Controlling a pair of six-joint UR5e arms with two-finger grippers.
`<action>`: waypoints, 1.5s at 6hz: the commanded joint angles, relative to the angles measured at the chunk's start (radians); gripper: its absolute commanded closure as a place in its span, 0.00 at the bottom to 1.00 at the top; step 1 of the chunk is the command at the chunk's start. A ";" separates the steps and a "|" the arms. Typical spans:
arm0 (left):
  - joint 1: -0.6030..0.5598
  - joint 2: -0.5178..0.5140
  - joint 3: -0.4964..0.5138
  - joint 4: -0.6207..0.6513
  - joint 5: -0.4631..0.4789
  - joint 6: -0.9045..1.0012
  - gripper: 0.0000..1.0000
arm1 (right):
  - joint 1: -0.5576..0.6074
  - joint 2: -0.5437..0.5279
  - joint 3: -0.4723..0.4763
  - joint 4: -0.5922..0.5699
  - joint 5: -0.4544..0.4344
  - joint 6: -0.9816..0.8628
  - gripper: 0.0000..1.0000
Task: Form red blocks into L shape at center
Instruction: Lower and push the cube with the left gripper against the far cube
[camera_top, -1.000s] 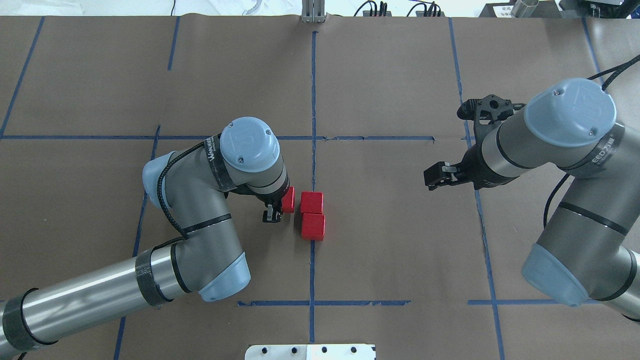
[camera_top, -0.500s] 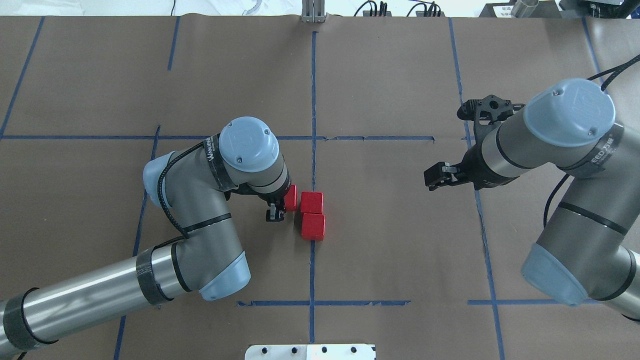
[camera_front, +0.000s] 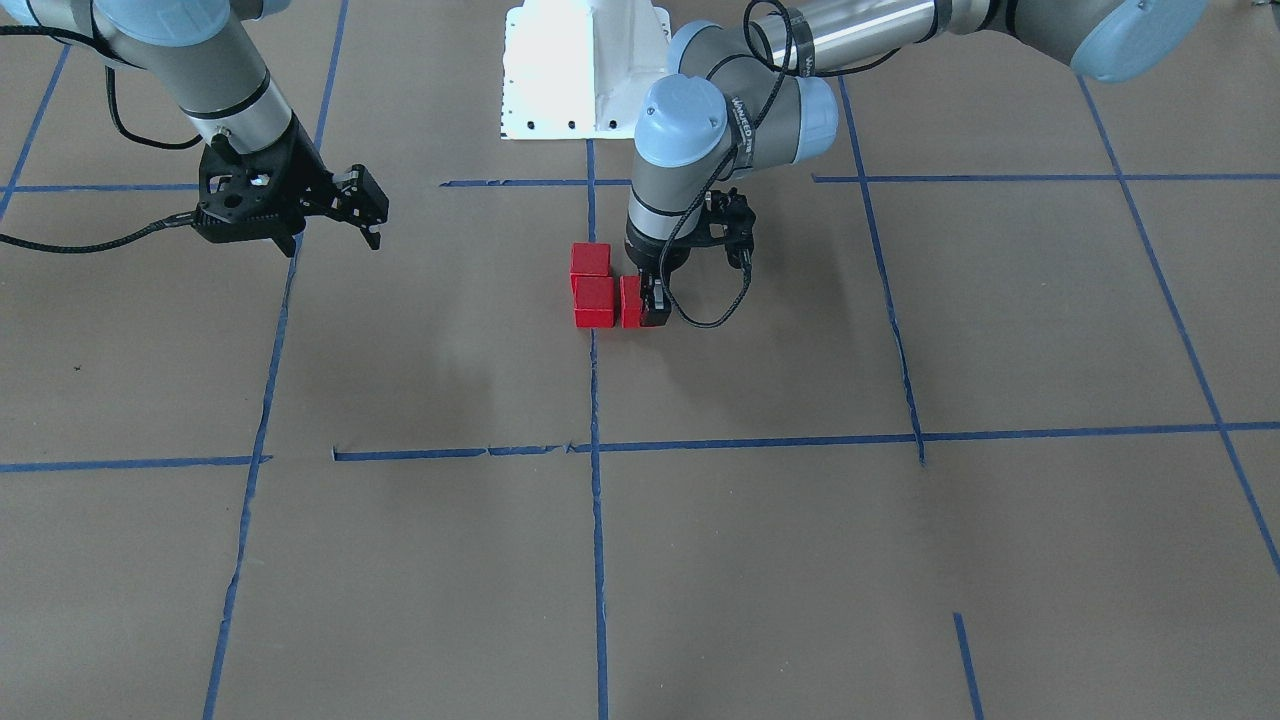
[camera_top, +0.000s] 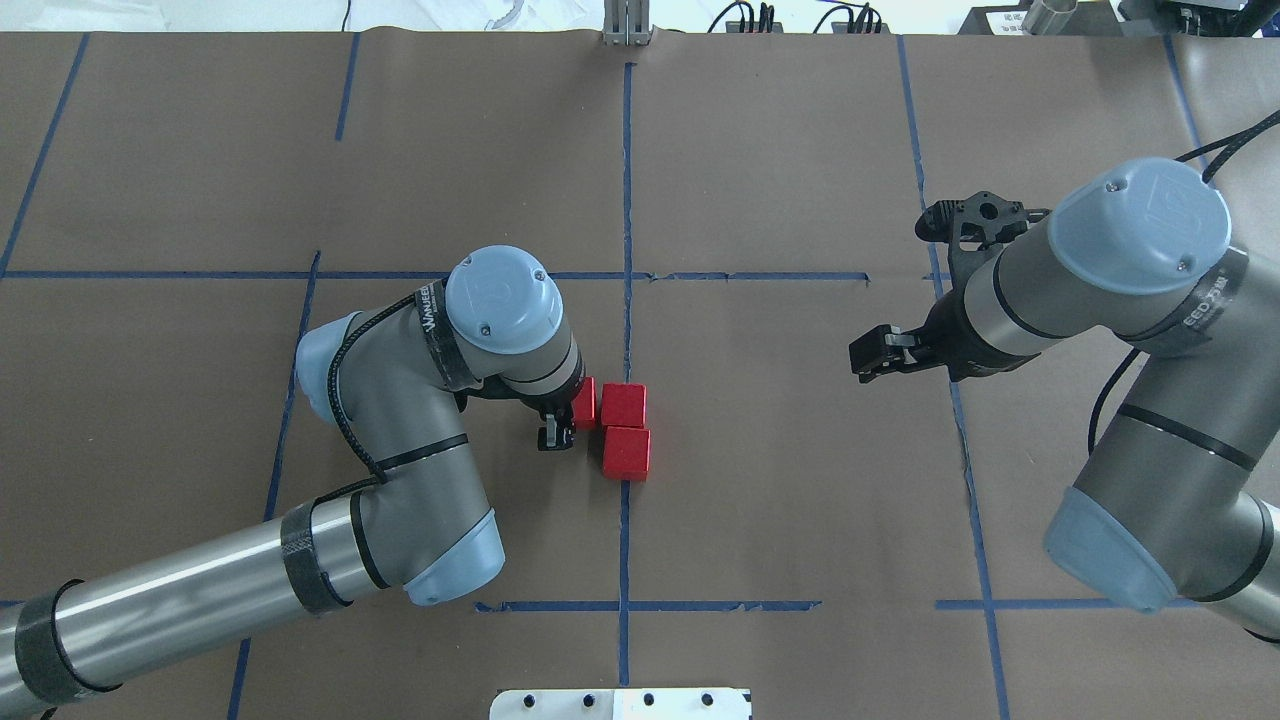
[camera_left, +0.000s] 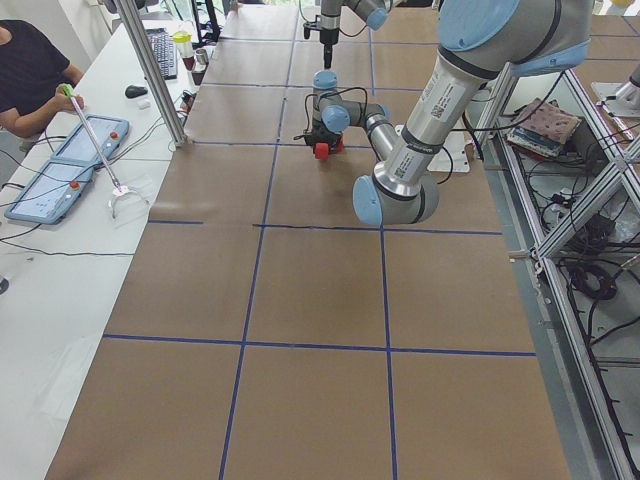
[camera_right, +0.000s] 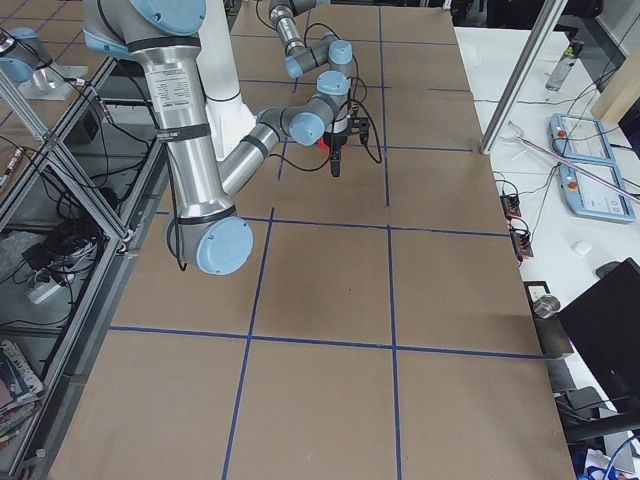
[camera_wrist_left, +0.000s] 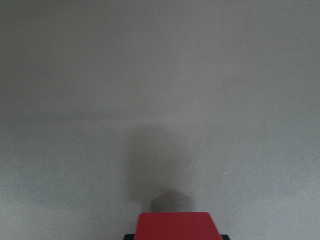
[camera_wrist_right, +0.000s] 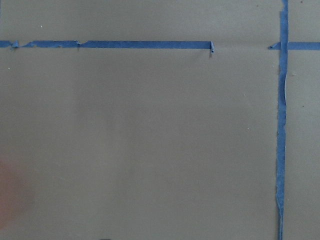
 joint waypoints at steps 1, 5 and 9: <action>0.002 -0.013 0.008 0.000 0.000 -0.001 1.00 | 0.001 0.000 0.000 0.000 0.001 0.000 0.01; 0.011 -0.017 0.014 -0.002 0.000 0.004 1.00 | 0.001 -0.014 0.002 0.000 0.001 -0.008 0.01; 0.016 -0.017 0.014 -0.003 -0.002 0.011 0.00 | 0.001 -0.014 0.002 0.000 0.001 -0.008 0.01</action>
